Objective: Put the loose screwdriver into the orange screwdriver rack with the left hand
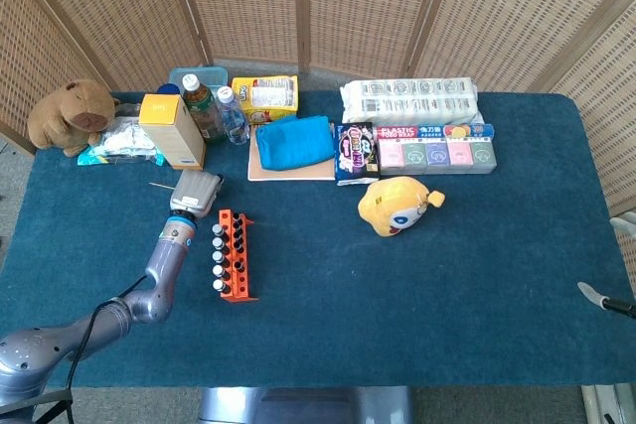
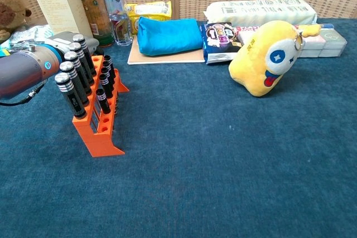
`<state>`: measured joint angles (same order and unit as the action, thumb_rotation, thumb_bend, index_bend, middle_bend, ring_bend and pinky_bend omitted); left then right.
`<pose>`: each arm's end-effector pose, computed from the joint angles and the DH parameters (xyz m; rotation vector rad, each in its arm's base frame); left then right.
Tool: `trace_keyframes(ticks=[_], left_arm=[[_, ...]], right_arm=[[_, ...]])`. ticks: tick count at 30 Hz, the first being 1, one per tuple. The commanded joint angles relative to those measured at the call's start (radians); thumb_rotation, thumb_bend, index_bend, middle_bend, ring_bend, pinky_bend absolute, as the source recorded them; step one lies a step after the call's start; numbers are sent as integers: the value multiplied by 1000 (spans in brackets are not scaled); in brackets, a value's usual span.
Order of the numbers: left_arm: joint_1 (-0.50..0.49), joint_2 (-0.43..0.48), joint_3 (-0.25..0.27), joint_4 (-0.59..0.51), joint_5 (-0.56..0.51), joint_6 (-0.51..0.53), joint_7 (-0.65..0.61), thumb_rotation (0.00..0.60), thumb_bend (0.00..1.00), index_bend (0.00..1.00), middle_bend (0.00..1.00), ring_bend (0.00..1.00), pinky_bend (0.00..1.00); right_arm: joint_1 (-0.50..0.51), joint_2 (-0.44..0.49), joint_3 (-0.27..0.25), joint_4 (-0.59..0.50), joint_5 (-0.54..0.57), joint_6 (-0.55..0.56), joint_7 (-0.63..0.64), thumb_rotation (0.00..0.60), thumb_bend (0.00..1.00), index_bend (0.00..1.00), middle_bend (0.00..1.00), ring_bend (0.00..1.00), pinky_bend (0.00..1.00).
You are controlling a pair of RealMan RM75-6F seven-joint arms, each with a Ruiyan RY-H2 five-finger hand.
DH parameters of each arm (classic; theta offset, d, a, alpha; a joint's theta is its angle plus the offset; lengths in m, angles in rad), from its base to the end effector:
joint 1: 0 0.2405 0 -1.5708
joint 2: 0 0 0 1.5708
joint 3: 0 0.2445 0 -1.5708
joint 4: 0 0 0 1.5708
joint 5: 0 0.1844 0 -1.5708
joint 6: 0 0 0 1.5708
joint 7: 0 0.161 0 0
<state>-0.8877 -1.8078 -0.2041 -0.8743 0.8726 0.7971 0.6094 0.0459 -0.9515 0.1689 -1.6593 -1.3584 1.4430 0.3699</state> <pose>-0.1829 0.4195 -0.0292 -1.7772 -0.7160 -0.4941 -0.3059 -0.2029 0.2465 1.0947 -1.0778 1.0912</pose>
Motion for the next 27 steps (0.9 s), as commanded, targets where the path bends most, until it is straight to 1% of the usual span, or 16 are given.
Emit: trace_keyframes(ticks=[1, 5, 11, 13, 14, 21, 24, 27], left_arm=[[0, -2, 1, 3, 0, 1, 3, 600, 330, 506, 1000, 1000, 1000], [1, -6, 1, 5, 2, 5, 8, 600, 334, 537, 1000, 1000, 1000], [4, -3, -3, -3, 5, 10, 8, 600, 338, 539, 1000, 1000, 1000], [5, 12, -13, -27, 8, 27, 2, 600, 339, 538, 1000, 1000, 1000], [8, 25, -16, -48, 11, 36, 2, 600, 339, 539, 1000, 1000, 1000], [46, 174, -42, -285, 18, 118, -2, 600, 339, 539, 1000, 1000, 1000], [68, 248, -56, -400, 20, 148, -25, 600, 339, 545, 1000, 1000, 1000], [86, 305, -61, -479, 28, 170, -43, 600, 339, 560, 1000, 1000, 1000]], right_arm=[[0, 1, 0, 0, 0, 0, 2, 600, 43, 175, 114, 80, 177], [-1, 1, 0, -1, -1, 2, 3, 600, 42, 175, 113, 80, 178], [-2, 3, -1, -2, -3, 4, 5, 600, 43, 175, 114, 79, 178], [-2, 4, -1, -3, -5, 5, 7, 600, 43, 175, 114, 79, 178], [-3, 4, -2, -3, -6, 5, 7, 600, 43, 175, 114, 80, 178], [-2, 6, -5, -6, -11, 5, 8, 600, 43, 175, 114, 80, 179], [-1, 4, -5, -7, -10, 3, 4, 600, 43, 175, 114, 80, 179], [0, 3, -6, -7, -9, 0, -1, 600, 43, 175, 114, 79, 180]])
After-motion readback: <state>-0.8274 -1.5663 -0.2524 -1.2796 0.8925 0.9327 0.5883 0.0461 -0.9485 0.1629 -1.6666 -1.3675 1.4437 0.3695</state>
